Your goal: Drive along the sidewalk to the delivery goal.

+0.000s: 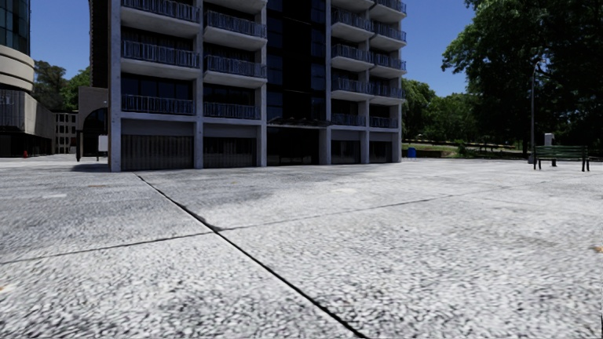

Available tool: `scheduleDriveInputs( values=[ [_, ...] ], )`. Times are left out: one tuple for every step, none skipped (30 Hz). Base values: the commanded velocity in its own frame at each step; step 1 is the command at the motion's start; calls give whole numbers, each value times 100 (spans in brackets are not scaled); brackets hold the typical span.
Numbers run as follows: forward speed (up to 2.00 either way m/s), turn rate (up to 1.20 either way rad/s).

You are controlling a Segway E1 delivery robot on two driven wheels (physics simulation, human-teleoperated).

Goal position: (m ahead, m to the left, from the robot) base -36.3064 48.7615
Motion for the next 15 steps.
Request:
scheduleDriveInputs(
  values=[
    [70, 0],
    [70, 0],
    [70, 0],
    [69, 0],
    [69, -4],
    [69, -4],
    [68, -40],
    [68, -48],
    [68, -50],
    [68, -50],
    [68, -56],
    [68, -72],
    [68, -82],
    [68, -82],
    [68, -85]
  ],
)
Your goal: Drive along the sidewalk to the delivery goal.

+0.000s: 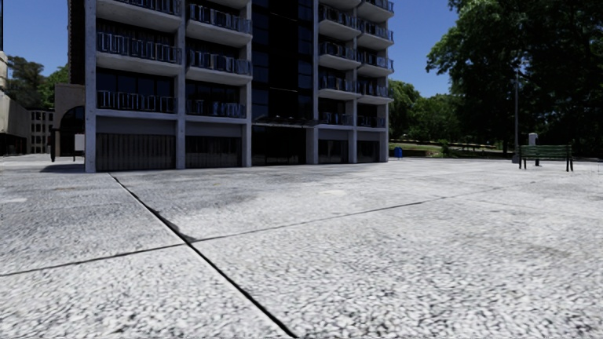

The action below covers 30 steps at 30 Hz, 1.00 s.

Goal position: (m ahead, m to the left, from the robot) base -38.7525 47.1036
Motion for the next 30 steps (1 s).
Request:
scheduleDriveInputs(
  values=[
    [68, -85],
    [68, -86],
    [68, -86],
    [68, -84],
    [68, -83],
    [68, -83],
    [68, -83],
    [68, -83],
    [68, -86],
    [68, -86],
    [68, -90],
    [68, -91],
    [75, -92],
    [75, -92],
    [81, -93],
    [89, -93],
    [93, -93],
    [93, -93],
    [94, -94],
    [94, -99],
    [94, -99],
    [104, -107],
    [129, -108],
    [158, -109],
    [158, -109],
    [171, -109],
    [175, -109],
    [175, -109],
    [175, -109],
    [174, -109]
  ],
)
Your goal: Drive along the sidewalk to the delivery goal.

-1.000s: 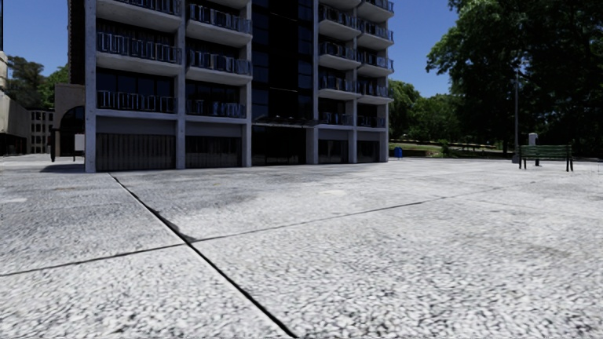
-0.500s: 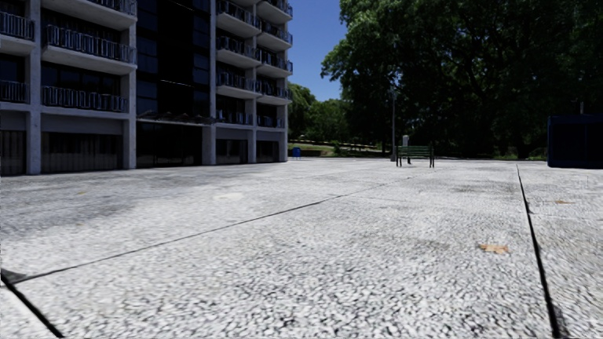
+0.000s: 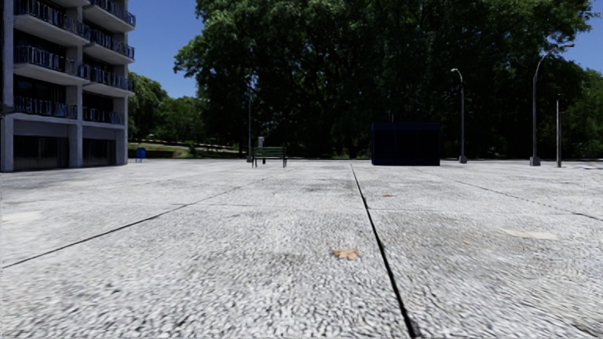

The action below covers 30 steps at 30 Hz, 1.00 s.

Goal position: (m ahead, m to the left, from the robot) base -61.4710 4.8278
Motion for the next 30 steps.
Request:
scheduleDriveInputs(
  values=[
    [173, -109],
    [171, -109],
    [171, -109],
    [171, -109],
    [170, -109],
    [170, -109],
    [169, -109],
    [169, -109],
    [167, -109],
    [167, -109],
    [165, -109],
    [165, -109],
    [164, -109],
    [164, -109],
    [162, -109],
    [160, -109],
    [158, -109],
    [158, -109],
    [156, -109],
    [155, -109],
    [155, -109],
    [155, -109],
    [155, -109],
    [155, -109],
    [155, -109],
    [155, -109],
    [155, -109],
    [155, -109],
    [155, -109],
    [155, -109]
  ],
)
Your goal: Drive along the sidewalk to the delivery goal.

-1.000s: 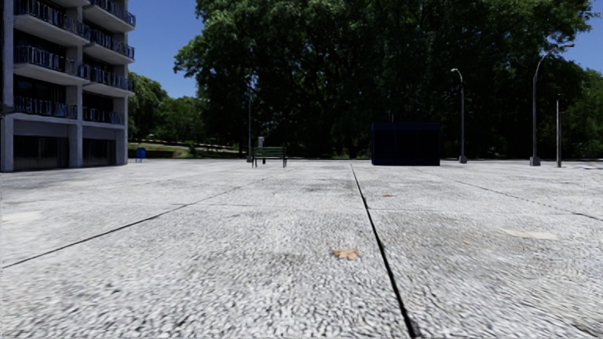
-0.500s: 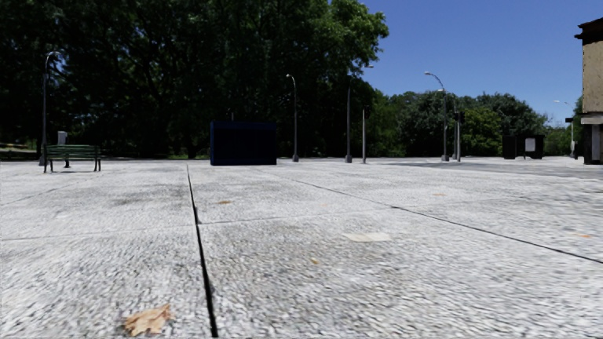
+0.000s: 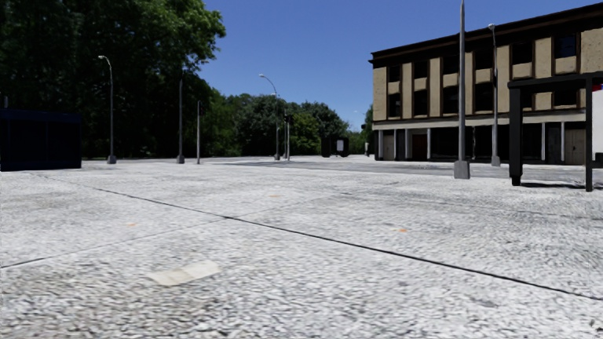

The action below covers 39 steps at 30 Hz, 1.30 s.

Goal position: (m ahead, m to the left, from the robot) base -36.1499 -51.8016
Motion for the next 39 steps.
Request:
scheduleDriveInputs(
  values=[
    [155, -109],
    [155, -109],
    [155, -109],
    [155, -109],
    [155, -109],
    [155, -109],
    [155, -109],
    [155, -109],
    [155, -109],
    [155, -109],
    [155, -109],
    [155, -109],
    [155, -109],
    [155, -109],
    [155, -109],
    [155, -109],
    [155, -109],
    [155, -109],
    [155, -109],
    [155, -109],
    [155, -109],
    [155, -109],
    [161, -109],
    [200, -109],
    [200, -109],
    [200, -109],
    [200, -109],
    [200, -109],
    [200, -109],
    [200, -109],
    [200, -109],
    [200, -109],
    [200, -109],
    [200, -109],
    [200, -109],
    [200, -109],
    [200, -109],
    [200, -109],
    [200, -109]
  ],
)
